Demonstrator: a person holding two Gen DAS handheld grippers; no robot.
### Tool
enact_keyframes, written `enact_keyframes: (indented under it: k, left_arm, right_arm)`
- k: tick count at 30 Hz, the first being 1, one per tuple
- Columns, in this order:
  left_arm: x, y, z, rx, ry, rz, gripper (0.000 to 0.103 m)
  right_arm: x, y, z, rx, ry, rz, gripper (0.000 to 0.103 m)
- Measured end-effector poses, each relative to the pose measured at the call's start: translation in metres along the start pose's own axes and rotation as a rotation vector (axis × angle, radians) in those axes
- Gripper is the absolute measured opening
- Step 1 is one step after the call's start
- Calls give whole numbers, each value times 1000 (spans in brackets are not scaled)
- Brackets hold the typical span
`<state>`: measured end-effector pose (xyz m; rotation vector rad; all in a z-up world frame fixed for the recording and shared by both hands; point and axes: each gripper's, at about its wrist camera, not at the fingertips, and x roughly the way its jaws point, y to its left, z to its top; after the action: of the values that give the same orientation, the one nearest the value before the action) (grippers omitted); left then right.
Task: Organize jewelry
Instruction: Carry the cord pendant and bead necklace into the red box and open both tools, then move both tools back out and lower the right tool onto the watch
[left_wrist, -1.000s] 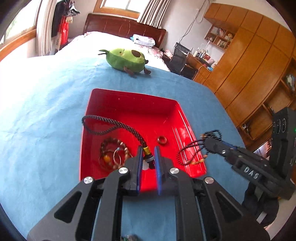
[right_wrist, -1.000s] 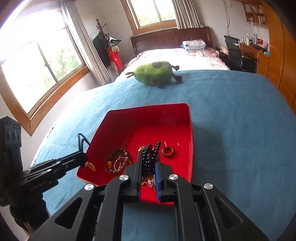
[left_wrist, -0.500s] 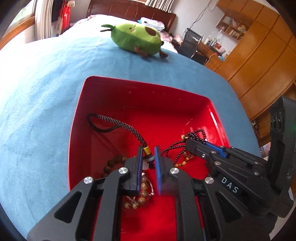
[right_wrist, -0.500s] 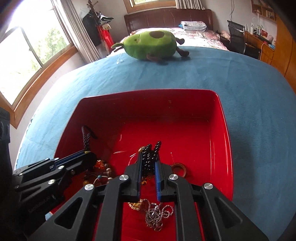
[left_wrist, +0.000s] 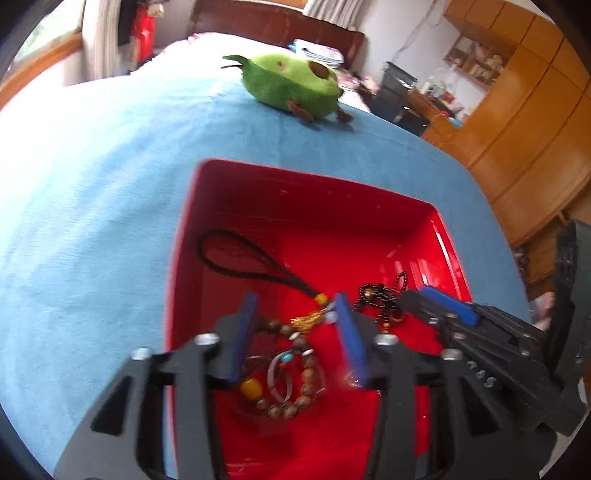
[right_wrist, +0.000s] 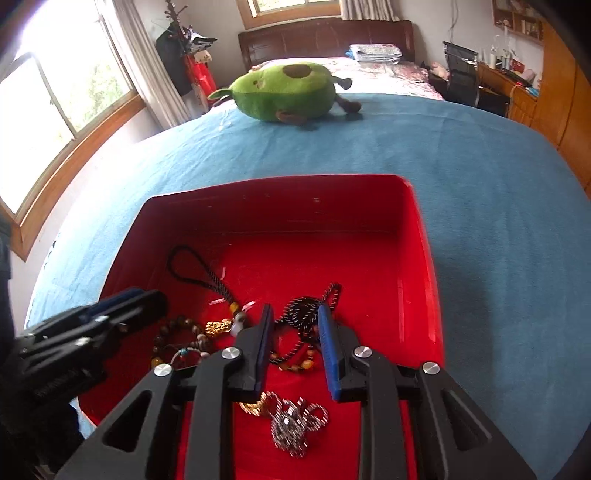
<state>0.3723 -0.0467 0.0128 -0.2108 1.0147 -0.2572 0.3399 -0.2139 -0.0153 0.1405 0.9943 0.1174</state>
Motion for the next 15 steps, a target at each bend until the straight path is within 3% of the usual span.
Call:
enact_keyframes:
  k: [2, 7, 11, 15]
  left_arm:
    - [-14, 1, 0, -14, -34, 31, 57]
    - [-37, -1, -3, -7, -44, 92, 61]
    - [-49, -11, -11, 27, -33, 85, 66]
    - [-54, -16, -24, 45, -26, 80, 67]
  right_arm:
    - [-14, -1, -4, -14, -24, -36, 41]
    - [-43, -3, -12, -11, -56, -49, 44]
    - [-52, 0, -23, -19, -56, -71, 52]
    - [-57, 3, -35, -21, -48, -62, 53]
